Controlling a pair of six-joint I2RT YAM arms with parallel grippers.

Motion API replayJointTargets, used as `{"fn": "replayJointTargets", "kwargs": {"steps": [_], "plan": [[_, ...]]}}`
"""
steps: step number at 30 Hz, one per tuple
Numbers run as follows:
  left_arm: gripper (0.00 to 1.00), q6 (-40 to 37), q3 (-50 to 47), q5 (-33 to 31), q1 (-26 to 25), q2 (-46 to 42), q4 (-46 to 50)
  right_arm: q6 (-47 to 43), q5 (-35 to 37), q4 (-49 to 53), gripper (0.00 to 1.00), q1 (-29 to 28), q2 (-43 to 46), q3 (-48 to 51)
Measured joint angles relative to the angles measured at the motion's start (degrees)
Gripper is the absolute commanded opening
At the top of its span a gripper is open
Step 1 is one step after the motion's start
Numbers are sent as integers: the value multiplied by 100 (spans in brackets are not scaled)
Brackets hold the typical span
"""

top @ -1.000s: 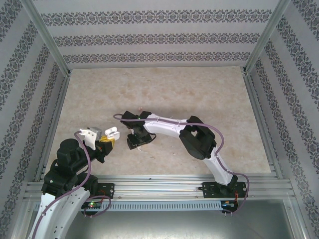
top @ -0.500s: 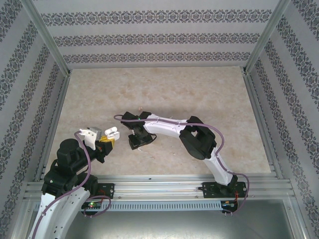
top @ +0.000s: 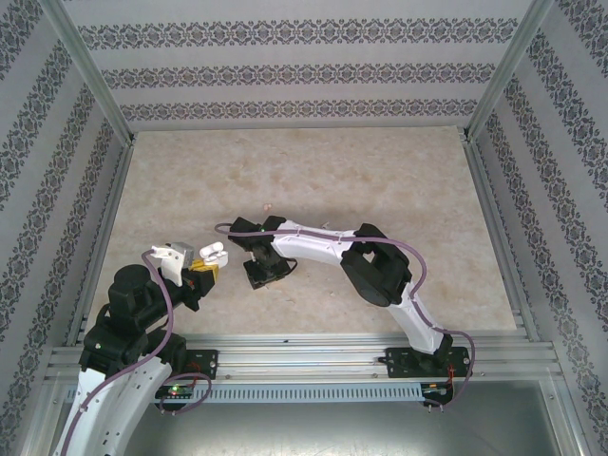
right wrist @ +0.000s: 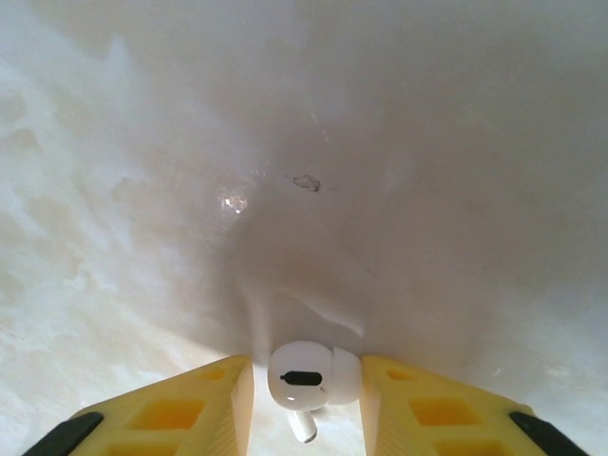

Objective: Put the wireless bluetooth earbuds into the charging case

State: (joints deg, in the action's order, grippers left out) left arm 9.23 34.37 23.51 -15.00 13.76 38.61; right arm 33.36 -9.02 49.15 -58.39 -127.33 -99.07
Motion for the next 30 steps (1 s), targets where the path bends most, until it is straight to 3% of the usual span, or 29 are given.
{"fn": "replayJointTargets", "kwargs": {"steps": [16,25,30], "plan": [[0,0,-9,46,0,0,-2,293,2,-299,26,72,229,348],[0,2,-109,317,0,90,-85,516,282,-761,26,407,1274,1198],[0,155,-385,623,0,243,-695,553,614,-881,26,516,1917,1379]]}}
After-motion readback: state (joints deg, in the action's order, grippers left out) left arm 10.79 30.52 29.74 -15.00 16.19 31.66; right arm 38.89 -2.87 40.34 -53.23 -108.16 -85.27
